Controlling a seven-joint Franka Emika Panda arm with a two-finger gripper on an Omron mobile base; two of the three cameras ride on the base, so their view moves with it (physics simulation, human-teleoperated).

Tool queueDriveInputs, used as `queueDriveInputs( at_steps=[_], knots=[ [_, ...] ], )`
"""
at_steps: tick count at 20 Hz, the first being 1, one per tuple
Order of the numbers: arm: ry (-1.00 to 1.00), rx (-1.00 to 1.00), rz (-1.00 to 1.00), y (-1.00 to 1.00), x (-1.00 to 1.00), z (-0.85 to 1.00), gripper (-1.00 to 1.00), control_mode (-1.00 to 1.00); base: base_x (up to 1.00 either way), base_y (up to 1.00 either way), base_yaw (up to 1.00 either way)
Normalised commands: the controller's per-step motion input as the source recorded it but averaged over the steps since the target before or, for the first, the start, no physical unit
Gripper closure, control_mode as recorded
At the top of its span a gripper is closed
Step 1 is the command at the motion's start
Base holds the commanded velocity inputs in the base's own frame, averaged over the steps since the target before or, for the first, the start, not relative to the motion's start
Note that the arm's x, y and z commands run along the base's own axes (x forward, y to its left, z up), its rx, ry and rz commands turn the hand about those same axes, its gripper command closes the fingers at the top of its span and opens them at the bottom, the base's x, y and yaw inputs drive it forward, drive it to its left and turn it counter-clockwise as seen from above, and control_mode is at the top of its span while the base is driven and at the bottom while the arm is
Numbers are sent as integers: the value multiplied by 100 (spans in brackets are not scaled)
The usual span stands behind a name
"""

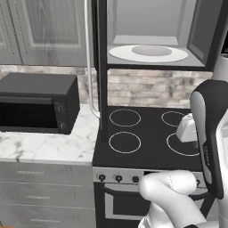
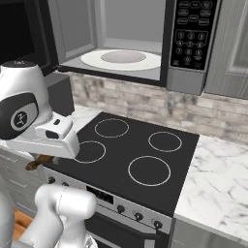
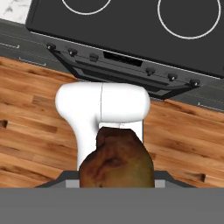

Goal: Transport the chicken drumstick from the fridge to the microwave and turn on the microwave.

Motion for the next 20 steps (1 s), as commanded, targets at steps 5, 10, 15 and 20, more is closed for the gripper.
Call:
queueDriveInputs(
  at_steps=[5,10,15,20],
  knots=[
    [0,0,0,0,0,0,100,100,0,-8,0],
    [0,0,0,0,0,0,100,100,-13,-24,-3],
    [0,0,0,0,0,0,100,100,-2,-37,-2],
    [0,0,0,0,0,0,100,100,0,-26,0]
  ],
)
